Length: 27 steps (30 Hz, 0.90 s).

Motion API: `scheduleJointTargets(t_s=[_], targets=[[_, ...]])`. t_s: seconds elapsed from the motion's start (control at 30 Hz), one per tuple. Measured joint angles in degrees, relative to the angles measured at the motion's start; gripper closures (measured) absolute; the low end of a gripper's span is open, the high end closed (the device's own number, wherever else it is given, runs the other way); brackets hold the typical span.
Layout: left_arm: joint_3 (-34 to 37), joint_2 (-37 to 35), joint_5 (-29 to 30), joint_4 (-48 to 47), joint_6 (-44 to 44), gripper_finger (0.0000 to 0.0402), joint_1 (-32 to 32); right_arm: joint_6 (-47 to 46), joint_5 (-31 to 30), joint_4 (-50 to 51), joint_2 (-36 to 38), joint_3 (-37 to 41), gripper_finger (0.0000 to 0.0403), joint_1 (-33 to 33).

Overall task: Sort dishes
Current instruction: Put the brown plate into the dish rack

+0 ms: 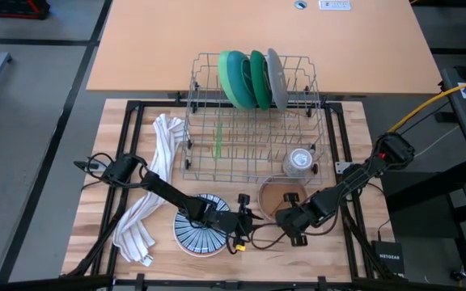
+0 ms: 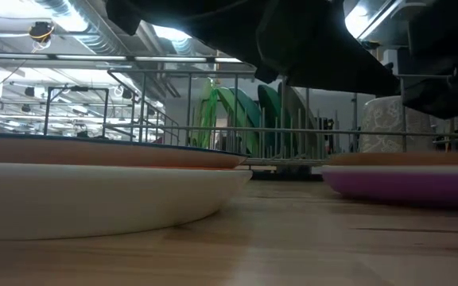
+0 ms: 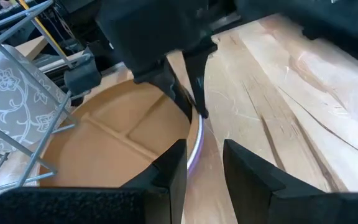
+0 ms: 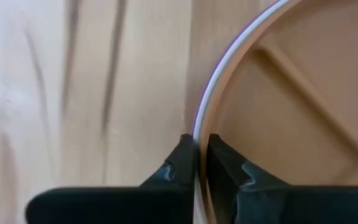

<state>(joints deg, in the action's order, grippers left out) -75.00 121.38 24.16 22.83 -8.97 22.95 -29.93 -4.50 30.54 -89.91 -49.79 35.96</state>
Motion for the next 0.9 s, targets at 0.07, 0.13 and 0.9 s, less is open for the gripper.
scheduleJointTargets(t_s=[0.07, 0.13, 0.9], targets=[[0.00, 0.00, 0.00, 0.00, 0.00, 0.0306, 0.00, 0.04, 1.15, -0.33, -0.01, -1.43, 0.0367, 0.01], [0.00, 0.00, 0.00, 0.02, 0.00, 0.0306, -0.01, 0.04, 2.22, -0.50, 0.00, -2.71, 0.0356, 0.01], [0.02, 0.00, -5.62, -0.42, 0.35, 0.0306, 0.25, 0.54, 5.18, -4.47, 0.00, -6.78, 0.0374, 0.01]])
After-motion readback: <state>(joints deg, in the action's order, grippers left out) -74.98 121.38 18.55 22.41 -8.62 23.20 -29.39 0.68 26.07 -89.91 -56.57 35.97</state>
